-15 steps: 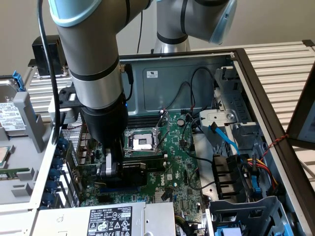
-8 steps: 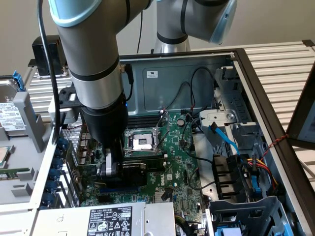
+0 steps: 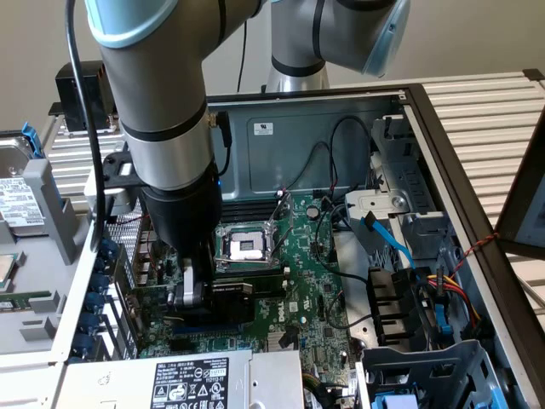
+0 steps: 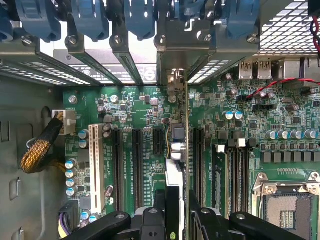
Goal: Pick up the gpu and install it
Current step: 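Insert the gpu into the slot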
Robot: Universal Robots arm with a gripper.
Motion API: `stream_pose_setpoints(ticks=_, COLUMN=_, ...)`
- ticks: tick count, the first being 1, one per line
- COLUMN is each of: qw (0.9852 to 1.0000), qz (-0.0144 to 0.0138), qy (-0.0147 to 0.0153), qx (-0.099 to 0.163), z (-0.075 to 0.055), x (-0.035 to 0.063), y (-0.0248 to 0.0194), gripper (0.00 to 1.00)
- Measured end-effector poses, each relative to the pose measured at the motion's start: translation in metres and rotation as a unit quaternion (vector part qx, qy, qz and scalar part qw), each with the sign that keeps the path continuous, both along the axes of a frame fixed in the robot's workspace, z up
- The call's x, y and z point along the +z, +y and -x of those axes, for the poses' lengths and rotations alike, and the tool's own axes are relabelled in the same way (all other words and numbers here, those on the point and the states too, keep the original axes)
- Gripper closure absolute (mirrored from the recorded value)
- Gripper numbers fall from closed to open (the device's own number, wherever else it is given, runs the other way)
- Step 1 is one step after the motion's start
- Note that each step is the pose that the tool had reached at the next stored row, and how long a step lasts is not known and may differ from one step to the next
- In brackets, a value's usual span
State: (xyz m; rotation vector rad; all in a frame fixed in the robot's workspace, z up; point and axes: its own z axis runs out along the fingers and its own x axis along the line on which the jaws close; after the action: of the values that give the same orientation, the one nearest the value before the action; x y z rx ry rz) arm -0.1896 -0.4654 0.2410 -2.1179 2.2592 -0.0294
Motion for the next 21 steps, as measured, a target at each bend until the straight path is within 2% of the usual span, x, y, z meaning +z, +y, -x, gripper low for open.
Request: stream_pose_setpoints(ticks=21, qw=1.0000, qz=0.0006, qy=0.0001, qx=-0.007, z=0.0000, x=-0.0003, y=0.0003, gripper=0.73)
